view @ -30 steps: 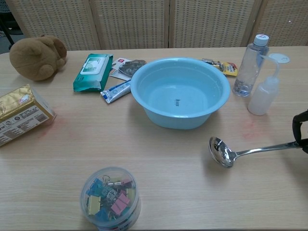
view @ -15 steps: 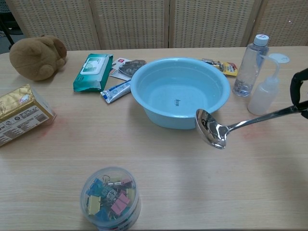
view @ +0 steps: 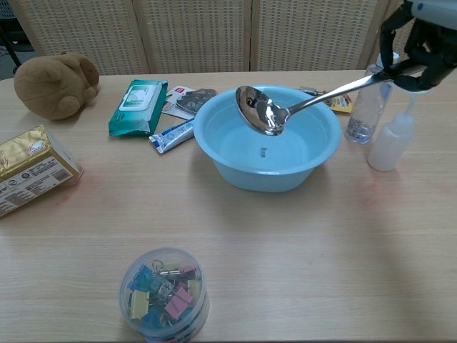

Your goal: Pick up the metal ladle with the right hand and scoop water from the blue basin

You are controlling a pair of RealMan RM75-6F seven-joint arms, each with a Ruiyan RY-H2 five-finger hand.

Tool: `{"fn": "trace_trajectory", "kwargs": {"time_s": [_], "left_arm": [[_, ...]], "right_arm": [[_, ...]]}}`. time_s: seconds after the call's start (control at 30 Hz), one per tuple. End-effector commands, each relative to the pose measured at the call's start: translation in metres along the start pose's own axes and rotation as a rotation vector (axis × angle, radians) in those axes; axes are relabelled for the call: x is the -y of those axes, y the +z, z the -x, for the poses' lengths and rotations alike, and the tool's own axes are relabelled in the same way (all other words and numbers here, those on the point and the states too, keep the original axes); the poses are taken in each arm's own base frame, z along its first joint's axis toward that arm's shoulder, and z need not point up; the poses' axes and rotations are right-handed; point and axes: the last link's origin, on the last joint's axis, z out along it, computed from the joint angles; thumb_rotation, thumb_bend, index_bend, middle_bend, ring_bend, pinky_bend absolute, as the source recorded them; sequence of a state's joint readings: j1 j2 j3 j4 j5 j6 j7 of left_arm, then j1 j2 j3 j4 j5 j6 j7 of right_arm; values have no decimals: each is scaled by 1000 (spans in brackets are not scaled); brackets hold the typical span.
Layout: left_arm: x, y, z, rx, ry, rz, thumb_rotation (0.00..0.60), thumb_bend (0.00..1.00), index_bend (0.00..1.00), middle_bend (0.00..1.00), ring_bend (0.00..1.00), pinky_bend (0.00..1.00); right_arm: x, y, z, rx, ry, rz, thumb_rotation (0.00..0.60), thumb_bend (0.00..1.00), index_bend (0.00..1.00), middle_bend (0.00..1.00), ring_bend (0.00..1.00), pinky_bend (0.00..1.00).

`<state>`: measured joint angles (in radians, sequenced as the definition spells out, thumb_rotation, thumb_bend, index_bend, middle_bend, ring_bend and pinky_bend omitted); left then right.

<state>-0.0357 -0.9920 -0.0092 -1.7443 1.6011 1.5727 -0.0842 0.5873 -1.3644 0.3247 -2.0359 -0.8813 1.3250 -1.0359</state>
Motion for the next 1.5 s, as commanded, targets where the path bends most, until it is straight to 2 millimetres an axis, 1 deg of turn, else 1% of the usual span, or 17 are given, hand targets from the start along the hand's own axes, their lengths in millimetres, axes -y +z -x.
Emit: {"fn": "trace_trajectory", "kwargs": {"time_s": [0.03, 0.1, 0.3, 0.47, 0.67, 0.9, 0.97, 1.07, 1.23, 1.33, 1.43, 1.5], "left_arm": [[1, 0, 0, 1, -1, -1, 600, 0, 0, 0, 0, 0], [1, 1, 0, 3, -2, -1, 600, 0, 0, 0, 0, 0], [4, 4, 0, 12, -12, -13, 600, 0, 0, 0, 0, 0], [5, 5, 0, 16, -15, -17, 600, 0, 0, 0, 0, 0], [6, 8, 1, 22, -14, -26, 600, 0, 0, 0, 0, 0], [7, 9, 1, 26, -15, -31, 600, 0, 0, 0, 0, 0], [8, 10, 1, 26, -18, -33, 600, 0, 0, 0, 0, 0], [8, 10, 1, 27, -20, -35, 600, 0, 0, 0, 0, 0], [9, 12, 1, 31, -21, -40, 600, 0, 0, 0, 0, 0], [10, 13, 2, 34, -21, -43, 600, 0, 0, 0, 0, 0], [11, 14, 2, 34, -24, -45, 600, 0, 0, 0, 0, 0], [11, 14, 2, 33, -25, -47, 600, 0, 0, 0, 0, 0]], "right_arm": [[21, 28, -11, -6, -27, 35, 600, 1000, 865, 844, 778, 931], [29, 40, -11, 2, -46, 57, 600, 1000, 865, 844, 778, 931], [47, 61, -3, 20, -70, 87, 600, 1000, 870, 852, 783, 931], [49, 81, 7, 8, -145, 131, 600, 1000, 870, 853, 784, 931], [45, 95, 17, -17, -217, 169, 600, 1000, 870, 853, 784, 931], [43, 102, 35, -46, -332, 191, 600, 1000, 870, 853, 784, 931], [44, 104, 42, -81, -404, 186, 600, 1000, 871, 855, 785, 931], [47, 106, 51, -118, -460, 197, 600, 1000, 873, 858, 789, 931], [53, 111, 60, -164, -514, 215, 600, 1000, 873, 858, 789, 931], [55, 114, 62, -187, -534, 222, 600, 1000, 873, 858, 789, 931], [55, 117, 66, -231, -628, 209, 600, 1000, 873, 859, 789, 931], [56, 117, 71, -240, -650, 204, 600, 1000, 873, 859, 789, 931]]}}
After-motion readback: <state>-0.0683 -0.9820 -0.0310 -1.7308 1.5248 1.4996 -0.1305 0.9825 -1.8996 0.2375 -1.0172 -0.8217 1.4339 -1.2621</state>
